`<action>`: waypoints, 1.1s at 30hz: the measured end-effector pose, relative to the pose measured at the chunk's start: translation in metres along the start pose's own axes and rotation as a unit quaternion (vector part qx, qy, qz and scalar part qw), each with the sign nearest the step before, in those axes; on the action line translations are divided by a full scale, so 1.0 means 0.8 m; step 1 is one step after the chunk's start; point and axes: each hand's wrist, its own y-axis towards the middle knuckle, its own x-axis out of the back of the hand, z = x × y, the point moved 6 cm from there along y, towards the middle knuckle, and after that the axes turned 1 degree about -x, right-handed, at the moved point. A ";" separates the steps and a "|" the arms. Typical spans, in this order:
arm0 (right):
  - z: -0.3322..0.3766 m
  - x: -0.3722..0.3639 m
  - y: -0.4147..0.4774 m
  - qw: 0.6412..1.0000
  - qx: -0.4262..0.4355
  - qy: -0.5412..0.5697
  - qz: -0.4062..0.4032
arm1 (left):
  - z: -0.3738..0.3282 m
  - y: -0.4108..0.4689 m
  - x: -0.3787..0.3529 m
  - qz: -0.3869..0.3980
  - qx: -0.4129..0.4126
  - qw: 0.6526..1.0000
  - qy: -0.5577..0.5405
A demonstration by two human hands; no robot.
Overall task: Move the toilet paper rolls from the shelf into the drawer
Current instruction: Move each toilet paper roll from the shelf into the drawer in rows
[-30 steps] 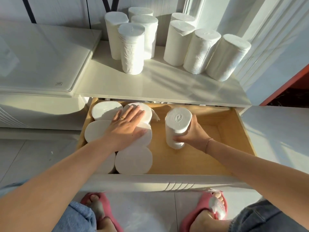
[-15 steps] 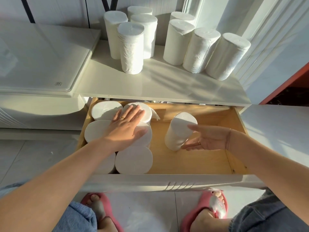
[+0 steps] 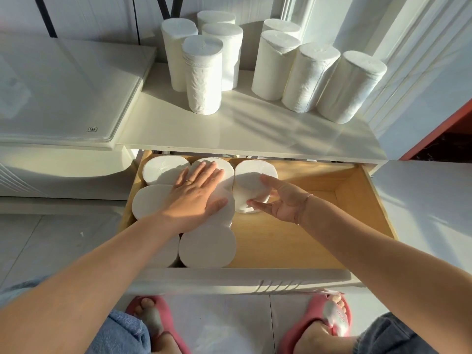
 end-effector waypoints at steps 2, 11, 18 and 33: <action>-0.004 -0.005 0.003 1.000 0.005 0.016 -0.014 | 0.001 0.000 0.000 -0.002 0.001 1.000 -0.002; 0.020 0.020 -0.005 0.955 0.118 -0.187 -0.200 | 0.003 0.006 -0.006 0.005 0.004 1.000 0.010; 0.094 -0.066 -0.057 0.800 0.489 -0.291 -0.188 | 0.012 0.003 0.008 -0.027 0.027 0.999 -0.004; 0.209 -0.256 0.068 0.805 0.499 -0.318 -0.051 | 0.027 0.001 0.013 -0.016 0.019 0.999 -0.037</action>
